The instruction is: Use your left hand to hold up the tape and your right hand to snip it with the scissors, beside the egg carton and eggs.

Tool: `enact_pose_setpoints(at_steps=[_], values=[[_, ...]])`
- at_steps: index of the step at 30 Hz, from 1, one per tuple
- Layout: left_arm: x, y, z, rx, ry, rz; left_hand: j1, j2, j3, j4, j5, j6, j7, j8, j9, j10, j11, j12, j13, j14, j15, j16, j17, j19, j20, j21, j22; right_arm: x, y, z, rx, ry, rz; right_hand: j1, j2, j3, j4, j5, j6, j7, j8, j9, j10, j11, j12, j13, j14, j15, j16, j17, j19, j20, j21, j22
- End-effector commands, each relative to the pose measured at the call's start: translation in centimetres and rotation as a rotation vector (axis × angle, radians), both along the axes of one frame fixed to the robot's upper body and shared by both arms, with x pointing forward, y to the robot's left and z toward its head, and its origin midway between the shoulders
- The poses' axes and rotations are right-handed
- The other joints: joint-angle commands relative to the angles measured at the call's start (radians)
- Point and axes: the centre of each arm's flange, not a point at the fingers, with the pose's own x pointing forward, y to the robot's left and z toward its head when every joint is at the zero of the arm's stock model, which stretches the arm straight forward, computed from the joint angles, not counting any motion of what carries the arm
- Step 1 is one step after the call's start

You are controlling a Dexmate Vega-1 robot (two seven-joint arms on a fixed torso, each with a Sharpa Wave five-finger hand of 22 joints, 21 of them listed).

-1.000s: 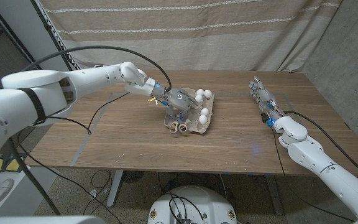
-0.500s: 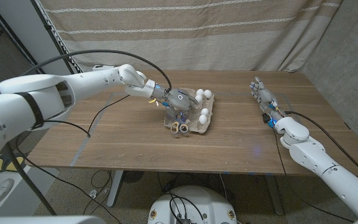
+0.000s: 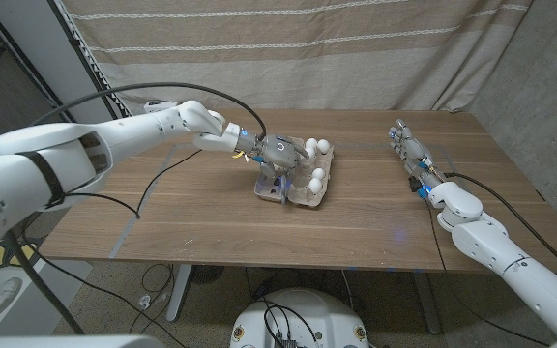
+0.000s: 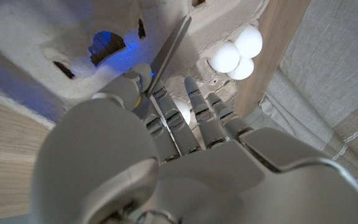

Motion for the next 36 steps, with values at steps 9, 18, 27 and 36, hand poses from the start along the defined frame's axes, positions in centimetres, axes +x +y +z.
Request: enact_pose_setpoints(at_steps=[9,18,27,36], values=[[0.0,0.8,0.2,-0.073,0.040,0.080,-0.138,0.197,0.039,0.066,-0.019,-0.253,-0.005,0.245,0.441,-0.134,-0.001,0.122,0.349,-0.004,-0.171,0.001,0.106,-0.008,-0.043,0.010,0.010,-0.4,0.4,0.5,-0.021,-0.006,0.003,0.003,0.007,0.003,0.003,-0.006,0.005,-0.006,0.002,0.005,-0.001,-0.006,0.006,0.002,-0.006,-0.013,0.004,0.003,-0.005,0.004,0.008,0.002],[0.3,1.4,1.0,-0.168,0.100,0.101,-0.124,0.199,0.030,0.038,-0.034,-0.220,0.000,0.276,0.452,-0.117,0.002,0.150,0.337,0.009,-0.173,0.007,0.139,-0.007,-0.048,0.014,0.011,-0.5,0.6,0.7,-0.029,-0.010,0.006,0.004,0.008,0.004,0.002,-0.007,0.006,-0.006,0.002,0.005,0.000,-0.005,0.007,0.002,-0.007,-0.012,0.004,0.003,-0.005,0.004,0.008,0.002],[0.4,1.9,1.8,-0.214,0.117,0.103,-0.100,0.185,0.022,-0.012,-0.040,-0.130,-0.001,0.273,0.365,-0.087,0.004,0.174,0.286,0.034,-0.175,0.004,0.166,0.008,-0.054,0.020,0.010,-0.3,0.7,1.2,-0.037,-0.012,0.010,0.005,0.009,0.005,0.002,-0.008,0.006,-0.007,0.002,0.005,0.001,-0.005,0.007,0.002,-0.007,-0.013,0.004,0.003,-0.005,0.005,0.008,0.002],[0.3,2.1,2.5,-0.252,0.148,0.100,-0.088,0.175,0.019,-0.030,-0.042,-0.089,0.007,0.263,0.303,-0.059,0.008,0.194,0.256,0.049,-0.175,-0.001,0.178,0.012,-0.055,0.019,0.009,-0.1,0.9,1.4,-0.038,-0.010,0.011,0.007,0.010,0.006,0.001,-0.009,0.006,-0.007,0.002,0.005,0.000,-0.005,0.007,0.002,-0.007,-0.013,0.004,0.003,-0.005,0.004,0.008,0.002]])
